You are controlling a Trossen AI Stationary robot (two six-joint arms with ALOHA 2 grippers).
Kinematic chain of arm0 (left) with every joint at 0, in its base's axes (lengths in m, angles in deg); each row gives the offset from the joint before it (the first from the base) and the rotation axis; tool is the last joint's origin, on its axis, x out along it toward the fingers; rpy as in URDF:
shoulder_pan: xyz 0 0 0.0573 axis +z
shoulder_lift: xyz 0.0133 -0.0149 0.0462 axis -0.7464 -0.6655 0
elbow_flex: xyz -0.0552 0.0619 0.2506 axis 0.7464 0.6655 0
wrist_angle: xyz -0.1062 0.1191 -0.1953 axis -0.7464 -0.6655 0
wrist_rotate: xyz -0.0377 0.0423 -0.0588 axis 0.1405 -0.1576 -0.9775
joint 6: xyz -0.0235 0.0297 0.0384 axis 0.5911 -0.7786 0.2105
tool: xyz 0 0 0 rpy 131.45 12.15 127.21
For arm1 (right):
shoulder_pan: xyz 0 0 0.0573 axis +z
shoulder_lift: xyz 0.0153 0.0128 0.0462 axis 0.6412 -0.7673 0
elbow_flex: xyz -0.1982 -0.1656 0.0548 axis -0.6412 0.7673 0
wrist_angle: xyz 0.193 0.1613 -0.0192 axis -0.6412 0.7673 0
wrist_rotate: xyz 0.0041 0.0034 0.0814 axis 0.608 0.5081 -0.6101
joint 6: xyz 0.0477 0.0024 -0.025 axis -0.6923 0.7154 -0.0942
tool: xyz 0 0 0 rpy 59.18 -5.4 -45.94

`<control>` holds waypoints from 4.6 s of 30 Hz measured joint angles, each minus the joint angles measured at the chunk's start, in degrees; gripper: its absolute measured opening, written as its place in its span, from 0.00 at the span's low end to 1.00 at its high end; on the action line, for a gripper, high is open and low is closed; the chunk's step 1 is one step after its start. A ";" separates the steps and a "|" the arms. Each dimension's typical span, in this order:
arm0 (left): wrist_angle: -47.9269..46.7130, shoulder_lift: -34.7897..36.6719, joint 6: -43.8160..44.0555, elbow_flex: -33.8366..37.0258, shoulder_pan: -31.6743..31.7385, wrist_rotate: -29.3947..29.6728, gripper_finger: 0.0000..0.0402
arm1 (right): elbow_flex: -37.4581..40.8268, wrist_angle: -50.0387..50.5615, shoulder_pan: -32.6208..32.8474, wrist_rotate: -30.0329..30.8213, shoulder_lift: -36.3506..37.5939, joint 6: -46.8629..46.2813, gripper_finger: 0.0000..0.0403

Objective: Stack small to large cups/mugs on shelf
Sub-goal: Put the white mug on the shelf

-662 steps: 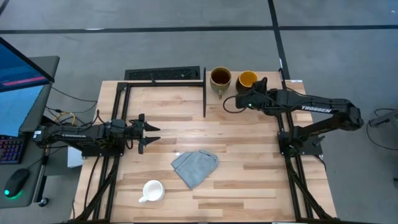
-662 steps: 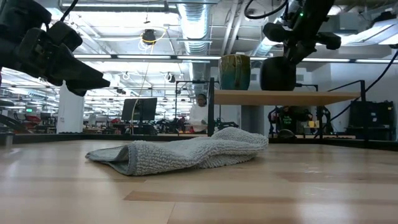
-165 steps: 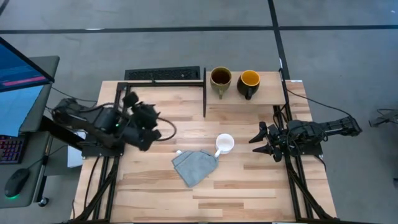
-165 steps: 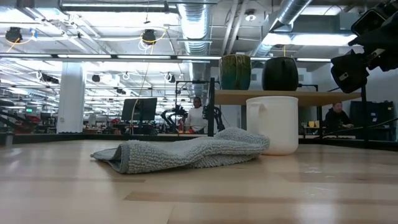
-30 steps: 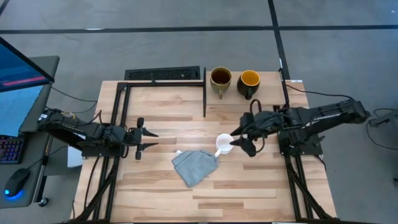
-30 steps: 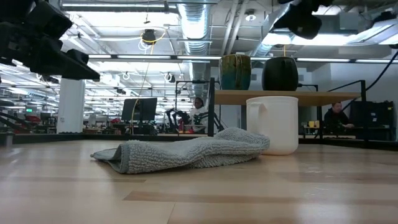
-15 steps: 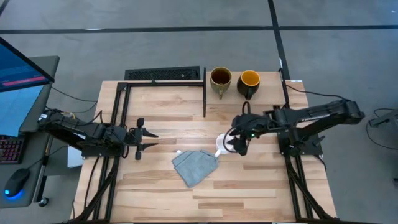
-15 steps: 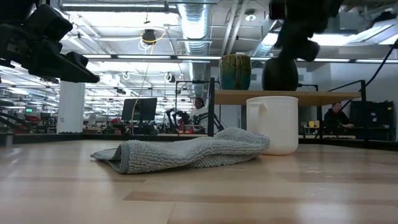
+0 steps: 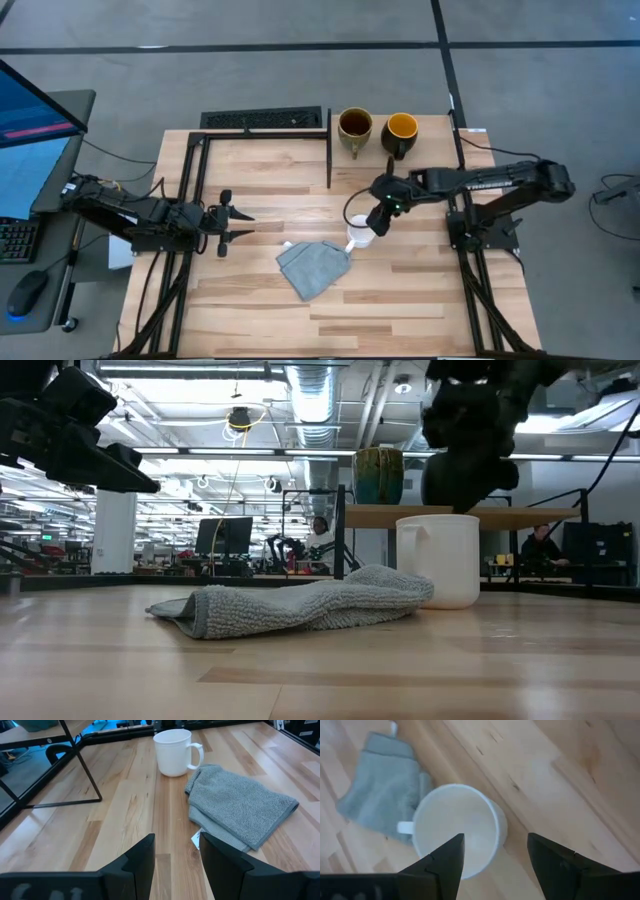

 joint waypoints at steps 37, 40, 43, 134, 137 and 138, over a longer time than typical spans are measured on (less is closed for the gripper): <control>-1.29 0.02 -0.02 -0.02 -0.02 0.13 0.36 | 0.02 -3.88 -1.72 -6.50 -12.83 3.28 0.27; -1.29 0.00 -0.02 -0.02 -0.02 0.13 0.36 | 0.02 -3.80 -1.72 -6.19 -12.83 3.56 0.16; -1.29 0.02 -0.02 -0.02 0.00 0.13 0.36 | -0.02 -4.17 -1.72 -5.00 -12.83 4.70 0.06; -1.33 0.00 1.37 -0.02 -0.02 11.98 0.36 | -15.65 44.76 -27.21 14.48 19.39 38.63 0.05; -1.33 0.00 0.91 -0.02 -0.02 11.98 0.36 | -16.25 44.78 -31.16 13.62 19.34 41.15 0.03; -1.33 0.00 0.87 -0.02 -0.02 11.98 0.36 | -16.97 44.51 -32.38 13.23 19.29 42.24 0.03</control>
